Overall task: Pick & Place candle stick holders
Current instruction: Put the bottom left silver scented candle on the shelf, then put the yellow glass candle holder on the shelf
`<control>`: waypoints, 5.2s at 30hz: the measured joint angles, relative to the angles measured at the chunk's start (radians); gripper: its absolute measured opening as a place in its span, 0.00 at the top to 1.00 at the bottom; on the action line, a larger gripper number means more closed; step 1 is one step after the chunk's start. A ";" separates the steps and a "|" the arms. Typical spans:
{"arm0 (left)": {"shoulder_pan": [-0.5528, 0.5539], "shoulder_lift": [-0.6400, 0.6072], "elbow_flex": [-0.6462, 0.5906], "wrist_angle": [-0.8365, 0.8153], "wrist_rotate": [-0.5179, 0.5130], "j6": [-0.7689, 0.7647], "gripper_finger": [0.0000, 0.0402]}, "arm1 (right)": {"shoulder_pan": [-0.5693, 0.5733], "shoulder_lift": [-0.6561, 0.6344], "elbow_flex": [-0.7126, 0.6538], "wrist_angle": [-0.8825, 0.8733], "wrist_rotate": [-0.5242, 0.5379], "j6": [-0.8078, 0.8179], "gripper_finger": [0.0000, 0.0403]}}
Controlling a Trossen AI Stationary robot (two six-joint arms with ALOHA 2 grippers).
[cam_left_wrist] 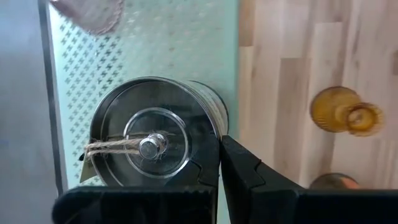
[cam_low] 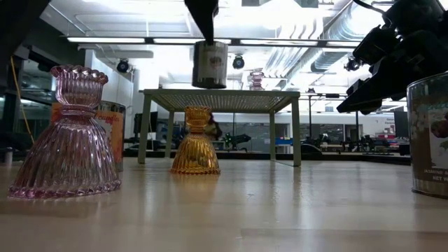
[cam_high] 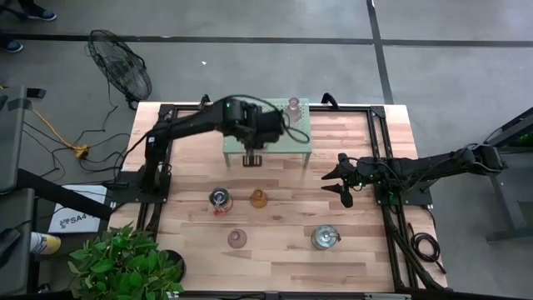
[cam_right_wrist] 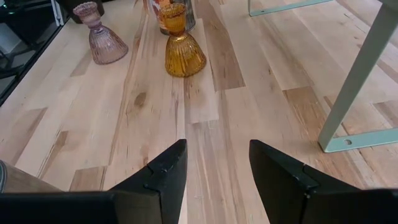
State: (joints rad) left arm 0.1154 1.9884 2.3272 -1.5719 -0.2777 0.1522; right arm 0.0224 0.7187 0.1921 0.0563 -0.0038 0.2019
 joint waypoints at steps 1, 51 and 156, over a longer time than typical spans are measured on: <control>0.017 -0.003 0.000 0.001 0.009 0.009 1.00 | 0.000 0.000 0.000 0.000 0.000 0.001 0.58; 0.448 -0.024 -0.001 0.001 0.259 0.515 1.00 | 0.000 0.000 0.000 0.013 0.055 0.034 0.58; -0.223 -0.073 -0.294 0.122 0.056 -0.164 0.50 | 0.000 0.000 0.000 0.015 0.015 0.062 0.58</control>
State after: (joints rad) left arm -0.1072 1.9156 2.0334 -1.4497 -0.2215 -0.0121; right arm 0.0227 0.7186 0.1921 0.0711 0.0113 0.2635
